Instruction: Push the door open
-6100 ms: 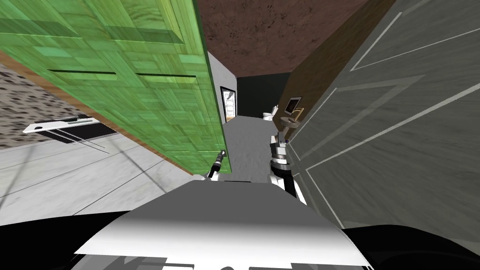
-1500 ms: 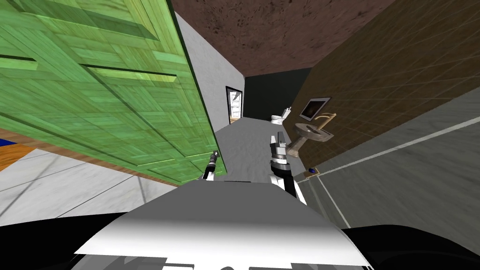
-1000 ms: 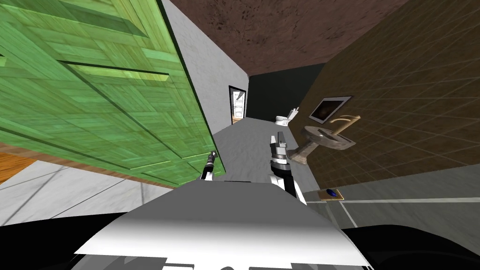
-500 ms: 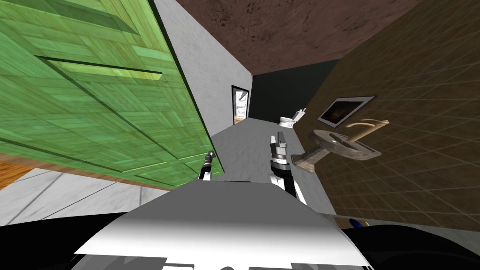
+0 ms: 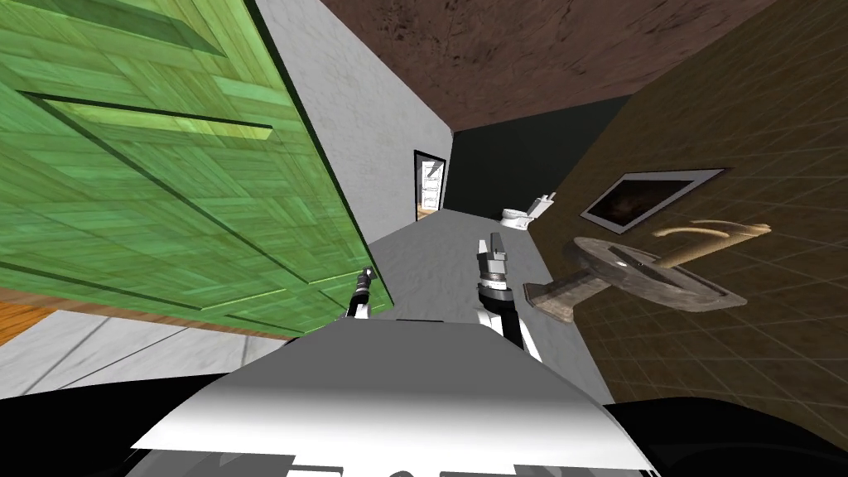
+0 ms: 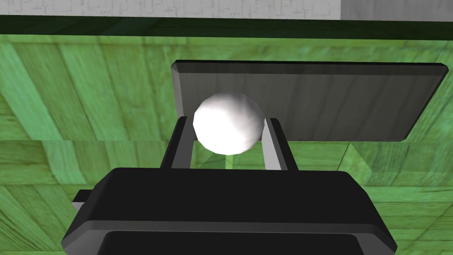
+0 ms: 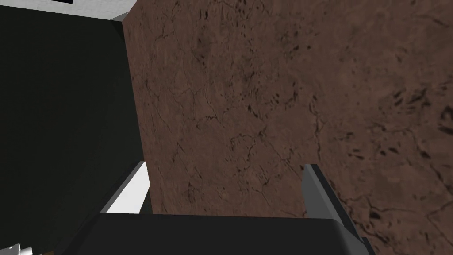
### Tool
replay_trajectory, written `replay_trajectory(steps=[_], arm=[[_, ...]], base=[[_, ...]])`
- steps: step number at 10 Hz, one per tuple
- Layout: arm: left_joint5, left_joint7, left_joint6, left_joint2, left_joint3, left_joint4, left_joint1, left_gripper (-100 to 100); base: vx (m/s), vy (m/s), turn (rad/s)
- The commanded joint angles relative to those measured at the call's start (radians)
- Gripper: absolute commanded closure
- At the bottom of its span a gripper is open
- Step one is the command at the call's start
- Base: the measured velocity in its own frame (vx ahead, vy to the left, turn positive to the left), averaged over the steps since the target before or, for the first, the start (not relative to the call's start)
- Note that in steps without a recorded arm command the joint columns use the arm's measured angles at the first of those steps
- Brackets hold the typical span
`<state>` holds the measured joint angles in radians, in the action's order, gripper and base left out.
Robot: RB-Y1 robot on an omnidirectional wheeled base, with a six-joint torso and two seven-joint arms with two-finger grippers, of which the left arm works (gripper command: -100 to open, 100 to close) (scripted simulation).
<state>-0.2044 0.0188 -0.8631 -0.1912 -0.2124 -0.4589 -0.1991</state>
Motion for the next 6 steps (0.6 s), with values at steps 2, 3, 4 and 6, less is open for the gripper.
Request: replay_trajectory(steps=[2,3,4,6], arm=[[-0.007,0.001,0.007,-0.013,-0.021,-0.015,0.008,100],[-0.009,0.002,0.007,-0.015,-0.025,-0.013,0.007,100],[-0.007,0.001,0.008,-0.011,-0.021,-0.011,0.011,100],[-0.024,-0.007,0.004,-0.019,-0.046,-0.006,0.011,100]], base=[[0.206,-0.075,0.083],[0.169,-0.073,0.078],[0.071,-0.025,0.038],[0.186,-0.006,0.045]])
